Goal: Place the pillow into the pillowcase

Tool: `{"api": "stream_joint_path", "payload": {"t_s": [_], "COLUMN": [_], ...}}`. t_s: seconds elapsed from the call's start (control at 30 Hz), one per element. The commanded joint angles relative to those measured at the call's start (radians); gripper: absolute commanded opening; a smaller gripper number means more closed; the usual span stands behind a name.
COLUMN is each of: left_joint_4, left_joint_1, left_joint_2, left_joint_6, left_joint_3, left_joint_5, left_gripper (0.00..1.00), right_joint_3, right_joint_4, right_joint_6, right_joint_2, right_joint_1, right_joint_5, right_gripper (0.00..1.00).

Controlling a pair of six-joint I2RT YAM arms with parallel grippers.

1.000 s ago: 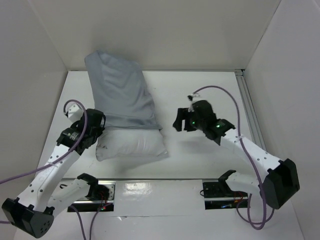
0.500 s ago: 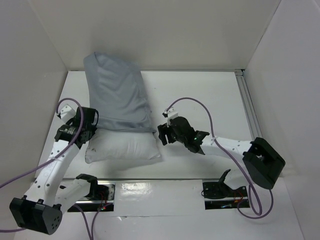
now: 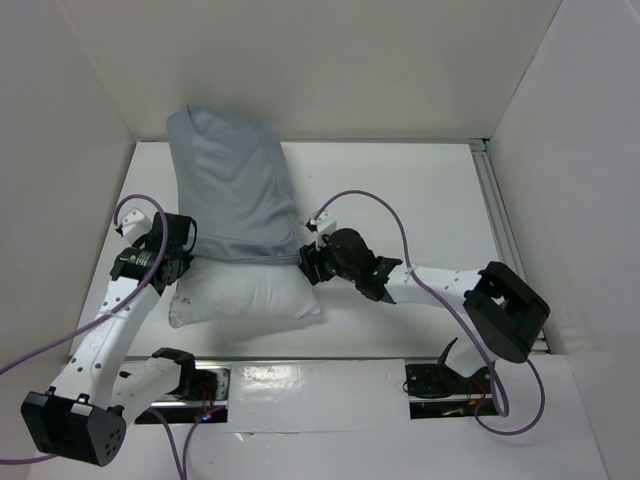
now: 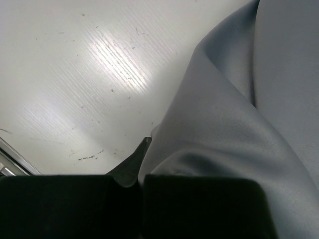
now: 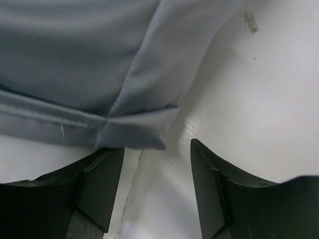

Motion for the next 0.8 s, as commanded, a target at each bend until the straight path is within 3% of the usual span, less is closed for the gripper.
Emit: {"api": "stream_joint_path", "payload": {"t_s": [0.0, 0.13, 0.2, 0.23, 0.27, 0.47, 0.6, 0.7, 0.77], "left_joint_4": [0.037, 0.037, 0.037, 0.037, 0.037, 0.037, 0.037, 0.037, -0.040], "left_joint_1": [0.007, 0.007, 0.016, 0.016, 0.016, 0.036, 0.046, 0.071, 0.080], "left_joint_2": [-0.005, -0.005, -0.016, -0.016, -0.027, -0.037, -0.047, 0.042, 0.171], "left_joint_6": [0.025, 0.025, 0.034, 0.043, 0.043, 0.087, 0.187, 0.325, 0.379], "left_joint_3": [0.000, -0.009, -0.009, -0.009, 0.002, 0.059, 0.201, 0.425, 0.694], "left_joint_5": [0.008, 0.019, 0.019, 0.019, 0.019, 0.080, 0.181, 0.351, 0.456], "left_gripper": [0.00, 0.00, 0.00, 0.00, 0.00, 0.00, 0.00, 0.00, 0.00], "right_joint_3": [0.063, 0.089, 0.089, 0.080, 0.068, 0.024, 0.109, 0.246, 0.439], "right_joint_4": [0.115, 0.135, 0.135, 0.135, 0.135, 0.074, -0.104, -0.246, -0.401], "right_joint_6": [-0.016, 0.012, 0.012, 0.021, 0.032, 0.042, 0.032, 0.013, -0.022], "right_joint_2": [0.056, 0.116, 0.127, 0.117, 0.095, -0.056, -0.246, -0.347, -0.347], "right_joint_1": [0.007, -0.004, -0.004, -0.004, -0.004, -0.042, -0.119, -0.191, -0.257], "right_joint_5": [0.019, 0.004, 0.004, 0.020, 0.051, 0.117, 0.067, 0.018, -0.004], "right_gripper": [0.61, 0.39, 0.22, 0.06, 0.00, 0.00, 0.00, 0.00, 0.00]}}
